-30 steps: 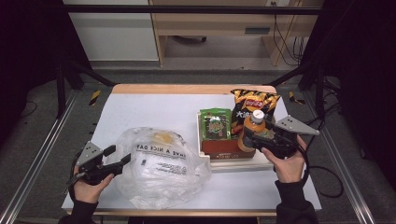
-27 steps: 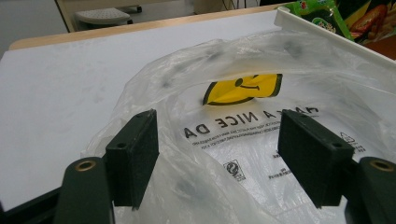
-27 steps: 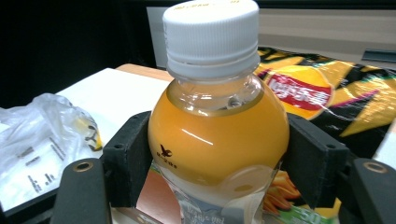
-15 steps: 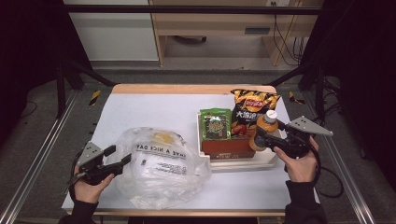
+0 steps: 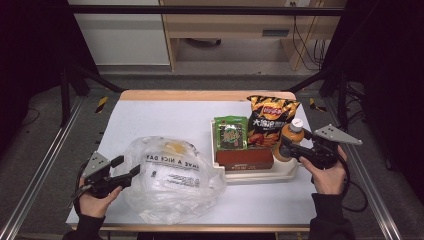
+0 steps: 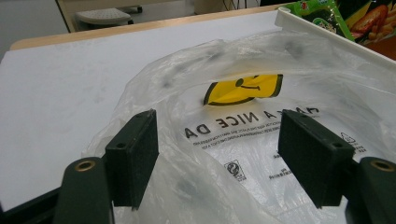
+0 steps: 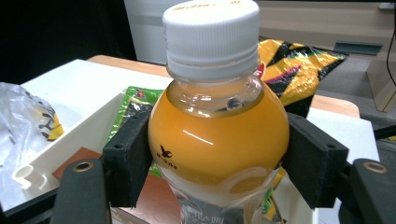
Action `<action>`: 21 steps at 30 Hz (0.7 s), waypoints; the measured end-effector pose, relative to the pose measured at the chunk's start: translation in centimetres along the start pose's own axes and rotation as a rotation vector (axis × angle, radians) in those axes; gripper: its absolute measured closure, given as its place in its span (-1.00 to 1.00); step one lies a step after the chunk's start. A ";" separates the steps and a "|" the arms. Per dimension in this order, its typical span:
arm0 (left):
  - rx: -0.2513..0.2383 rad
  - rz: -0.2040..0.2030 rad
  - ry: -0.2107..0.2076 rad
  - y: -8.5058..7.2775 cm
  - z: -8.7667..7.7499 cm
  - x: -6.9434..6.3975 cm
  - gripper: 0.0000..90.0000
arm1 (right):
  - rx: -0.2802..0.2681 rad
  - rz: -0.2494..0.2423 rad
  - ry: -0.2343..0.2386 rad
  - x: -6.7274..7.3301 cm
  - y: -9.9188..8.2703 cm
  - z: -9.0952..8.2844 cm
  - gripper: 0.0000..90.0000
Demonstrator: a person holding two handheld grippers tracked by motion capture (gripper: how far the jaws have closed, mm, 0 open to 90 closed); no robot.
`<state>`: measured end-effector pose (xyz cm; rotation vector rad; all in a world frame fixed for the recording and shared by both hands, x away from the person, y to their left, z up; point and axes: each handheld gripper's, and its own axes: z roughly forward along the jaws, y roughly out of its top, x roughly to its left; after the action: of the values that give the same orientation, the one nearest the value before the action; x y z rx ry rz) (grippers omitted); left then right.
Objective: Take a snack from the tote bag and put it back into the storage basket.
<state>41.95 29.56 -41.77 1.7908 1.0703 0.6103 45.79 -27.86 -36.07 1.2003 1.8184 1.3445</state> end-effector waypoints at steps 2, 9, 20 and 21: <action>0.001 0.001 0.000 0.0 0.0 0.0 -0.37 | 0.006 0.000 -0.004 -0.2 -0.2 0.0 -0.32; 0.000 0.000 0.000 0.0 0.0 0.0 -0.37 | 0.020 0.008 -0.008 -0.9 -1.1 0.3 -0.32; 0.001 0.001 0.000 0.0 0.0 0.0 -0.37 | 0.066 0.024 -0.017 -1.8 -3.3 1.3 -0.33; 0.001 0.001 0.000 0.0 0.0 0.0 -0.37 | 0.069 0.027 -0.020 -1.8 -3.4 1.3 -0.32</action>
<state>41.95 29.55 -41.78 1.7929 1.0699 0.6106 46.59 -29.22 -39.85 1.2736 1.8544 1.2895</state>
